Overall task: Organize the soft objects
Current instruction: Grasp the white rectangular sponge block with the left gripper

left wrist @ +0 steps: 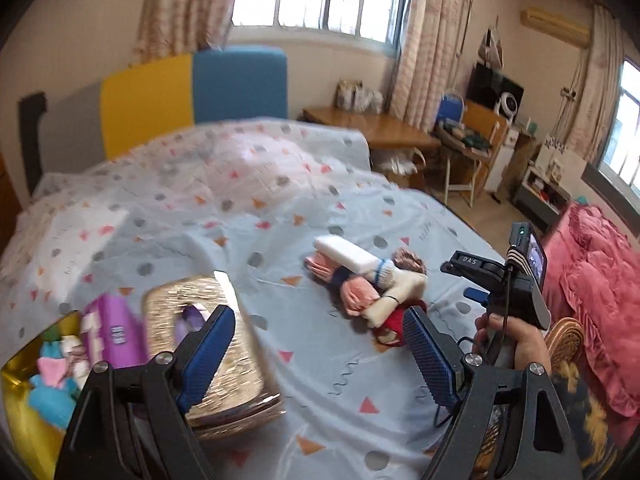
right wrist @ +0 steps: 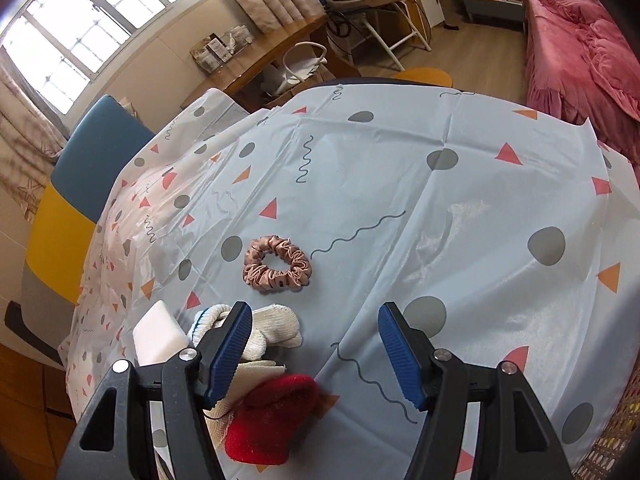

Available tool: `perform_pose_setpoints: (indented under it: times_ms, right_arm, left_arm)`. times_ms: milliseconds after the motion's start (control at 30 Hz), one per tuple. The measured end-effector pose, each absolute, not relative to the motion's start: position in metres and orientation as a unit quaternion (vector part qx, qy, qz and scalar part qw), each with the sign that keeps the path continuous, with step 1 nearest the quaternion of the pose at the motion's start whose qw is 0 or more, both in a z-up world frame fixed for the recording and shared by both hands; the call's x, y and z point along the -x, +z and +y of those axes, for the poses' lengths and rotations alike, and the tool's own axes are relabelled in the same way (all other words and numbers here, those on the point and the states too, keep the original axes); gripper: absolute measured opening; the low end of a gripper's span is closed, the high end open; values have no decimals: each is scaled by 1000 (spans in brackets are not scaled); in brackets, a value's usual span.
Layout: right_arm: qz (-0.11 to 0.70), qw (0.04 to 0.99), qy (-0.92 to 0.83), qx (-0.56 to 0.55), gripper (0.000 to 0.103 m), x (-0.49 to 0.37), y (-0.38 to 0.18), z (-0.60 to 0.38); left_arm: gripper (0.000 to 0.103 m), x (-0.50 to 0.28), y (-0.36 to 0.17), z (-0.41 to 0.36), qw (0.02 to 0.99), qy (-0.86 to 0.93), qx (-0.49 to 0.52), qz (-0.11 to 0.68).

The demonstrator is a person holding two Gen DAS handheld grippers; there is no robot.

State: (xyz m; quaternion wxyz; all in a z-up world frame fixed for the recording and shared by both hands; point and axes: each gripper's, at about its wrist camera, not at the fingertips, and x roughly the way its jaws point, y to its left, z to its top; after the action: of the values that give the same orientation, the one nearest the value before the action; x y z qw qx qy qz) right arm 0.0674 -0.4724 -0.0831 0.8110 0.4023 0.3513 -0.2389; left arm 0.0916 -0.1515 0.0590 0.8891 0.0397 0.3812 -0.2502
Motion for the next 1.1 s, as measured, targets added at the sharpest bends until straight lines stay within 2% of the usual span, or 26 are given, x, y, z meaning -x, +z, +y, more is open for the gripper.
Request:
perform_pose_setpoints:
  times_ms: [67,333,700,900,1100]
  right_arm:
    - [351,811,-234,-405,67,-68,-83,-472]
    - [346,810,-214,-422,67,-68,-84,-473]
    - [329,808,-196,-448,67,-64,-83,-476]
    - [337,804,-177,-456,67,-69,-87,-474]
    - [338,801,-171,-463,67,-69,-88,-475]
  left_arm:
    - [77,-108,52,-165,876,-255,-26,409]
    - [74,-186,17,-220,830,-235,11,506]
    - [78,-266,-34,-284,792,-178,0,584]
    - [85,-292,-54,-306,783,-148,-2,604]
    - [87,-313,-77,-322,773,-121,-21,622]
